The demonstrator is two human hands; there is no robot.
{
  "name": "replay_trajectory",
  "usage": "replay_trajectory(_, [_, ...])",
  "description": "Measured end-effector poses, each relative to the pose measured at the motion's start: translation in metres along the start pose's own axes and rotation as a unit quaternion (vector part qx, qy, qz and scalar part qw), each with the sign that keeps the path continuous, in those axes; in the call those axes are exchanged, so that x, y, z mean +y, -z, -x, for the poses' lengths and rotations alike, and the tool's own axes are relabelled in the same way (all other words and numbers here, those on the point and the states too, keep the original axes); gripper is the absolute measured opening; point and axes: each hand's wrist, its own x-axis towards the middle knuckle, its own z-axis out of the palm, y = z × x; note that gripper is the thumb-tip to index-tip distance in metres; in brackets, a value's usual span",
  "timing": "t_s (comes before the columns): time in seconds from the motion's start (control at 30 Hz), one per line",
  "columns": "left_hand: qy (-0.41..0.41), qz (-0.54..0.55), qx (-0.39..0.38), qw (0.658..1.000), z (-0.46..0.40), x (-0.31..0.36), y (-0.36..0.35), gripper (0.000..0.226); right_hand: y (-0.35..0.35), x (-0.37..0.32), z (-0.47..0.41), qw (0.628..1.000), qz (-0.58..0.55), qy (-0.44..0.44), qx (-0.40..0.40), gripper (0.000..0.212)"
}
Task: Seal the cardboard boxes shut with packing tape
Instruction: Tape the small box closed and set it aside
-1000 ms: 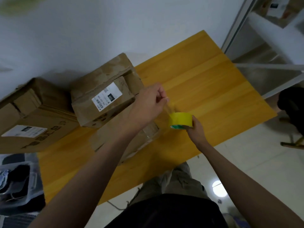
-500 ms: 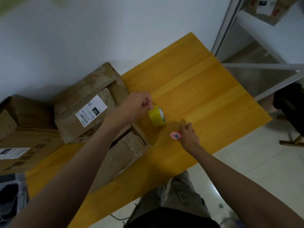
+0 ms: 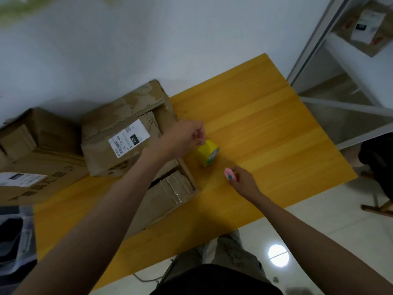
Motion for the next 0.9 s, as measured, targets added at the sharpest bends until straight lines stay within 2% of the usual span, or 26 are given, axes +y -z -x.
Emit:
replay_trajectory(0.17, [-0.011, 0.015, 0.02, 1.0, 0.009, 0.013, -0.001, 0.015, 0.028, -0.039, 0.008, 0.98, -0.188, -0.065, 0.021, 0.015])
replay_trajectory(0.3, [-0.021, 0.08, 0.073, 0.994, 0.023, 0.03, 0.009, 0.015, 0.05, -0.084, 0.021, 0.945, -0.32, -0.063, 0.027, 0.015])
replay_trajectory(0.33, [-0.022, 0.1, 0.091, 0.991, 0.028, 0.035, 0.013, 0.015, 0.054, -0.095, 0.025, 0.94, -0.336, -0.055, 0.015, 0.017])
replay_trajectory(0.4, [-0.021, 0.127, 0.12, 0.984, 0.038, 0.045, 0.025, 0.01, 0.059, -0.117, 0.036, 0.937, -0.348, -0.007, -0.028, 0.035])
replay_trajectory(0.47, [-0.026, 0.136, 0.147, 0.979, 0.048, 0.053, 0.039, 0.009, 0.061, -0.137, 0.047, 0.941, -0.327, 0.056, -0.068, 0.039])
replay_trajectory(0.6, [-0.027, 0.106, 0.224, 0.969, 0.08, 0.058, 0.076, 0.01, 0.058, -0.173, 0.064, 0.945, -0.302, 0.111, -0.063, 0.058])
replay_trajectory(0.7, [-0.025, 0.056, 0.272, 0.96, 0.111, 0.042, 0.1, 0.029, 0.045, -0.197, 0.073, 0.942, -0.296, 0.125, -0.101, 0.046])
replay_trajectory(0.77, [-0.027, 0.002, 0.281, 0.959, 0.13, 0.025, 0.106, 0.023, 0.03, -0.208, 0.08, 0.936, -0.302, 0.097, -0.15, 0.029])
replay_trajectory(0.83, [-0.024, -0.067, 0.272, 0.96, 0.143, 0.004, 0.101, 0.013, 0.012, -0.214, 0.085, 0.929, -0.306, 0.072, -0.195, 0.024])
replay_trajectory(0.9, [-0.001, -0.102, 0.257, 0.961, 0.155, -0.017, 0.086, 0.02, -0.002, -0.218, 0.088, 0.929, -0.301, 0.049, -0.211, 0.017])
